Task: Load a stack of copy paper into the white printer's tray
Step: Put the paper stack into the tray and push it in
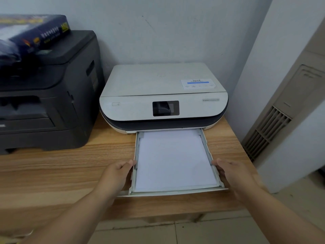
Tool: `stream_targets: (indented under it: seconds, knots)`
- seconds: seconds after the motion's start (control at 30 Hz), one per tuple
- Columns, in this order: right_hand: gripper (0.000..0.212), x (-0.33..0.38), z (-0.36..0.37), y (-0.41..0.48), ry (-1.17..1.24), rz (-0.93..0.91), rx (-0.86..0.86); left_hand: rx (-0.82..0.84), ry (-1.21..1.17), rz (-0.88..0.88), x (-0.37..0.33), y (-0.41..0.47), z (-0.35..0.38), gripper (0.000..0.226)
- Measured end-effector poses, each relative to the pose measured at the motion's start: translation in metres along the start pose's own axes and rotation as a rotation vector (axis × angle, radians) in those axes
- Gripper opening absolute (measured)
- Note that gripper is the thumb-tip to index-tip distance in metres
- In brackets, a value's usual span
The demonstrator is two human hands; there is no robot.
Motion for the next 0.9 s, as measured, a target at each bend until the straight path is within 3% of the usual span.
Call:
stream_targets:
  seconds: [0.33, 0.6, 0.83, 0.9]
  knots:
    - [0.022, 0.008, 0.002, -0.013, -0.035, 0.044, -0.016, 0.028, -0.049, -0.019, -0.001, -0.01, 0.004, 0.032]
    - [0.026, 0.017, 0.003, -0.025, -0.157, 0.027, 0.02, 0.05, 0.058, 0.017, 0.002, -0.007, 0.005, 0.032]
    - [0.036, 0.023, 0.0, -0.042, -0.391, -0.182, 0.265, 0.136, 0.161, 0.286, -0.007, -0.023, 0.006, 0.029]
    - [0.064, 0.017, -0.009, -0.044, -0.507, -0.191, 0.281, 0.148, 0.255, 0.345, -0.004, -0.03, 0.006, 0.049]
Point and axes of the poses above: each hand's wrist, its own y-axis towards the middle knuckle, its own z-axis out of the palm, x = y × z, the point moved 9 cm from there along y, towards the middle knuckle, and after that the axes turned 8 degrees about y, right-handed, at the moved point
